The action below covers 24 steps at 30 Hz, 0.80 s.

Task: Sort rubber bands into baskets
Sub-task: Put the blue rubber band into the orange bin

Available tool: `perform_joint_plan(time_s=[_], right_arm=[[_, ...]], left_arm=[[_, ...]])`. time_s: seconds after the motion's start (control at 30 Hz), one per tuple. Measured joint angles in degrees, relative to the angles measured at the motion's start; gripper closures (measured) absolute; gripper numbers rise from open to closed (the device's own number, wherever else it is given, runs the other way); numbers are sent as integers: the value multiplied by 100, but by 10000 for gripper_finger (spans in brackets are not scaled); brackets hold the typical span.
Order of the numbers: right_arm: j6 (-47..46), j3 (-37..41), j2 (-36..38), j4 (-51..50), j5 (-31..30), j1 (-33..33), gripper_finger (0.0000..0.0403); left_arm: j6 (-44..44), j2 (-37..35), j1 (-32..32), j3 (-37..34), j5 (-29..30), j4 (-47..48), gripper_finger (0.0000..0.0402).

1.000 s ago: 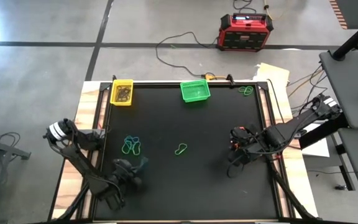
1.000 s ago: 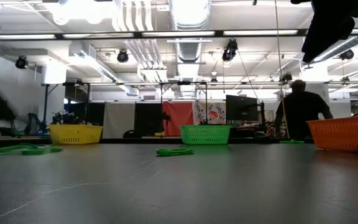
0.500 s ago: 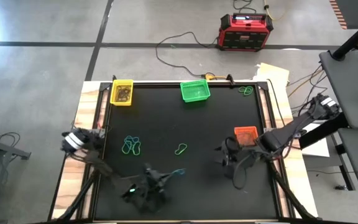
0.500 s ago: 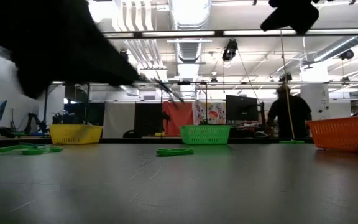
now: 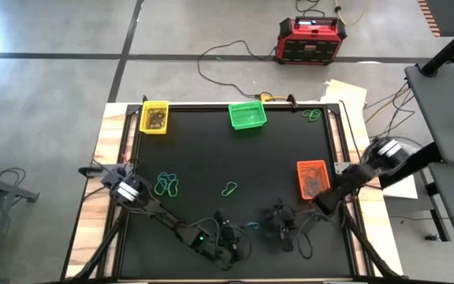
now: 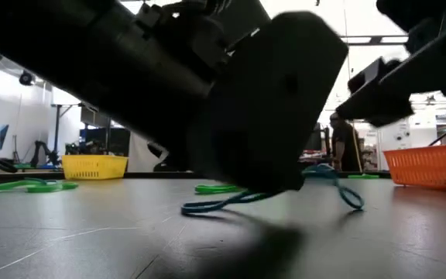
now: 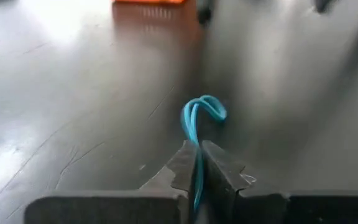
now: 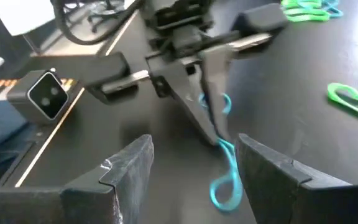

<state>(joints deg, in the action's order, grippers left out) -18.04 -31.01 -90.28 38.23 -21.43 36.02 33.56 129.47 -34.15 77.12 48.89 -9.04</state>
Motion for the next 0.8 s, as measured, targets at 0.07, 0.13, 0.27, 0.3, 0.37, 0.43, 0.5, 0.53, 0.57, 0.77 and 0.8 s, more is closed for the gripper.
perform_joint_plan(time_s=[0.07, 0.13, 0.27, 0.3, 0.37, 0.43, 0.5, 0.53, 0.57, 0.77, 0.8], right_arm=[[149, -25, -495, 618, 1, -4, 181], [270, -153, -992, 1067, 1, -50, 181], [383, -483, -1780, 1338, -55, -189, 181], [405, -525, -1885, 1339, -166, -221, 181], [415, -598, -2042, 1381, -415, -307, 181], [453, -611, -2114, 1519, -551, -380, 181], [529, -611, -2214, 1856, -457, -454, 181], [563, -610, -2258, 1952, -298, -473, 181], [587, -607, -2297, 1994, -113, -487, 181], [677, -1015, -2840, 2148, 152, -570, 195], [735, -1105, -2940, 2166, 137, -572, 200]], left_arm=[[36, 17, 0, 83, 0, 228, 374], [86, -8, -16, 132, 8, 483, 353], [315, -94, -78, 245, 100, 1211, 303], [357, -140, -112, 281, 107, 1387, 292], [491, -303, -240, 304, 160, 1844, 272], [753, -470, -399, 304, 302, 2300, 256], [1126, -648, -604, 224, 602, 2751, 246], [1317, -719, -704, 180, 783, 2947, 242], [1543, -792, -808, 134, 959, 3077, 240], [2954, -1000, -1302, -185, 1755, 3867, 237], [3133, -1005, -1331, -250, 1812, 3908, 237]])
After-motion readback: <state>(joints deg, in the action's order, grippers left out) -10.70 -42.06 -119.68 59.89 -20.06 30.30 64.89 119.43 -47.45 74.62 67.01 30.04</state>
